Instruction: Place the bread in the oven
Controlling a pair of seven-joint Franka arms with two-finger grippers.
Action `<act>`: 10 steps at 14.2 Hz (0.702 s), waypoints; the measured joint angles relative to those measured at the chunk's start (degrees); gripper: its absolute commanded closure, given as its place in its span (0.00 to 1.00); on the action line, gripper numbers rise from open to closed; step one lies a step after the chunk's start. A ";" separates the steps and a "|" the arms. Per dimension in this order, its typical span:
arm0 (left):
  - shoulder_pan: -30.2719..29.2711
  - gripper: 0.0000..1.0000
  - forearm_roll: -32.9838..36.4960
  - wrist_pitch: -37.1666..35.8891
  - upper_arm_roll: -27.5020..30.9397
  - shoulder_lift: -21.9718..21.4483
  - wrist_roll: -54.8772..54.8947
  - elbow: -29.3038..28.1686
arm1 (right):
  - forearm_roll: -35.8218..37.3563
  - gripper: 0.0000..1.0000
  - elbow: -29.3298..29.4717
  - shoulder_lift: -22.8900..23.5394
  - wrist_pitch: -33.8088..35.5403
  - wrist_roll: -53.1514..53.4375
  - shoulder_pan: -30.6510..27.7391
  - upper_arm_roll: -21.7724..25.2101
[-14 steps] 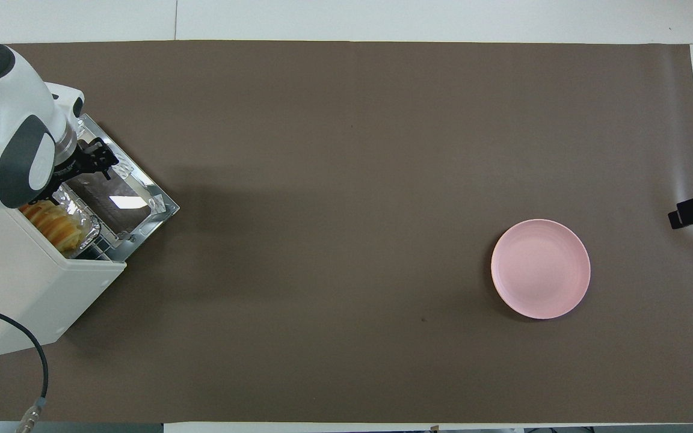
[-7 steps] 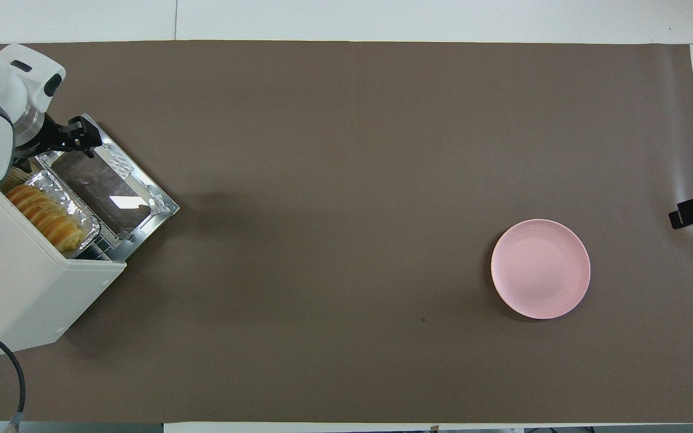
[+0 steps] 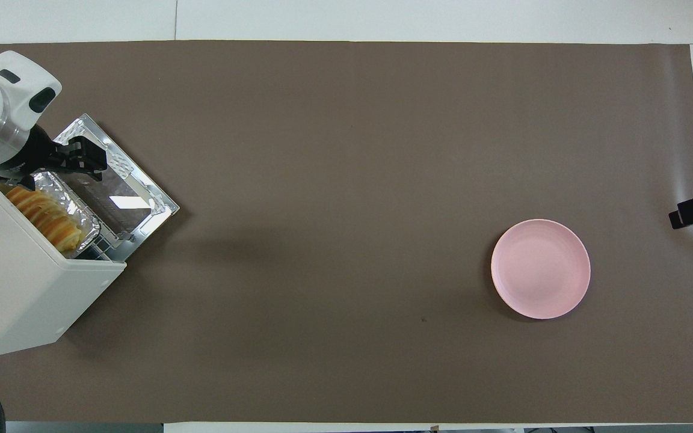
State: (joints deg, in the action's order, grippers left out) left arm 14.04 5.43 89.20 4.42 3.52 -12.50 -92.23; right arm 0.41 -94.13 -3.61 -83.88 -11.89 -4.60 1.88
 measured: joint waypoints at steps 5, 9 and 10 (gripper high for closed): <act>-10.07 0.00 -1.62 -2.94 -8.17 -4.39 9.84 -1.54 | 0.00 0.00 0.00 0.00 0.00 0.00 0.03 -0.04; -10.74 0.00 -2.27 -2.96 -8.28 -5.02 11.36 -1.68 | 0.00 0.00 0.00 0.00 0.00 0.00 0.03 -0.04; -10.74 0.00 -2.30 -2.96 -8.35 -5.01 11.36 -1.80 | 0.00 0.00 0.00 0.00 0.00 0.00 0.03 -0.04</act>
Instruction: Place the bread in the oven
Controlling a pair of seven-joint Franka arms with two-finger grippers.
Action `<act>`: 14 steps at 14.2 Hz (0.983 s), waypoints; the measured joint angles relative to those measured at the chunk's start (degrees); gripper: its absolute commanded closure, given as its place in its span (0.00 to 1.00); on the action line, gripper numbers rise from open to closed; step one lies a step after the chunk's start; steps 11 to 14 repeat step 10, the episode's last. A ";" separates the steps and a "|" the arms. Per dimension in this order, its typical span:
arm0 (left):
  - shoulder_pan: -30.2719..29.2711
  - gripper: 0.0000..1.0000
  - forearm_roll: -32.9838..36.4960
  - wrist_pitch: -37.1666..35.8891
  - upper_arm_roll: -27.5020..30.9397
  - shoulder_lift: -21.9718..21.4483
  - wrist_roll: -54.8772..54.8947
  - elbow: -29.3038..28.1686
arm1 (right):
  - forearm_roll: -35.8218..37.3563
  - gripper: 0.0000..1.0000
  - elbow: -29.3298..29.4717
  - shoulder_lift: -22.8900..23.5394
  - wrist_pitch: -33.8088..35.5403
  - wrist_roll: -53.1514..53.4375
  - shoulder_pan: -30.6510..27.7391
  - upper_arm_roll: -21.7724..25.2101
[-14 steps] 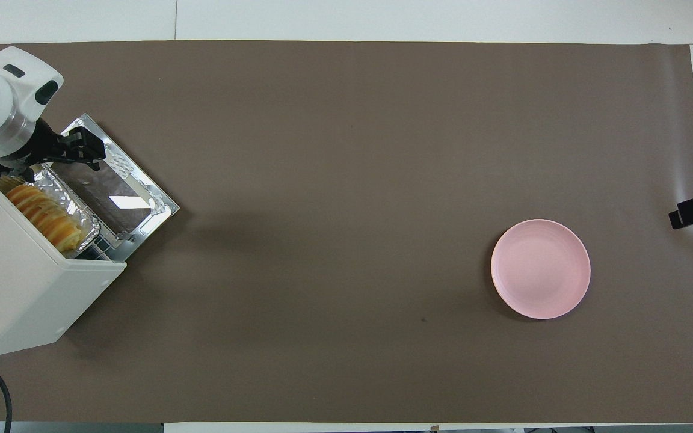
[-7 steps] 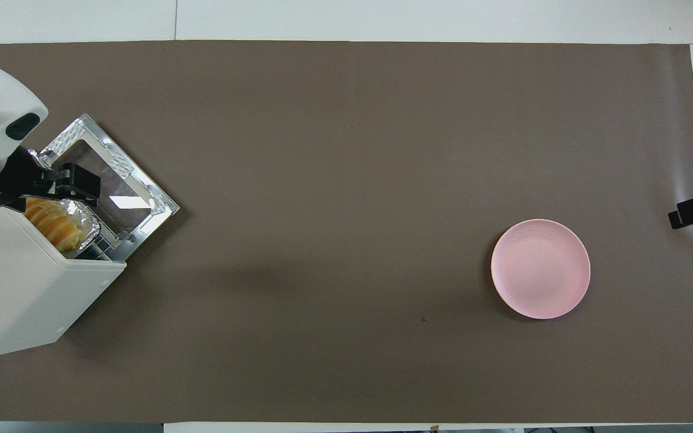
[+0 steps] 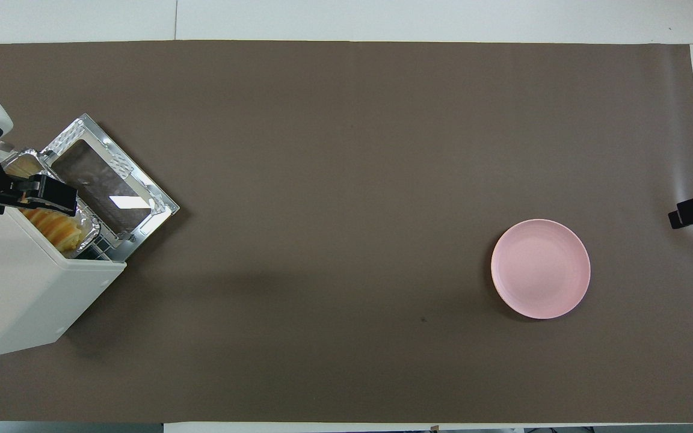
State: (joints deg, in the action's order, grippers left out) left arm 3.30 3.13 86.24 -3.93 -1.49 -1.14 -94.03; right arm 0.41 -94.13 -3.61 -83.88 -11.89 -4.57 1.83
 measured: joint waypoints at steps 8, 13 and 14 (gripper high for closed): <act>0.04 0.00 -0.90 0.00 -0.49 -0.05 0.00 0.70 | 0.00 0.00 0.00 0.00 0.00 0.00 0.00 0.00; 0.02 0.00 -0.90 -0.02 -0.45 -0.05 0.00 0.70 | 0.00 0.00 0.00 0.00 0.00 0.00 0.00 0.00; 0.02 0.00 -0.90 -0.02 -0.45 -0.05 0.00 0.70 | 0.00 0.00 0.00 0.00 0.00 0.00 0.00 0.00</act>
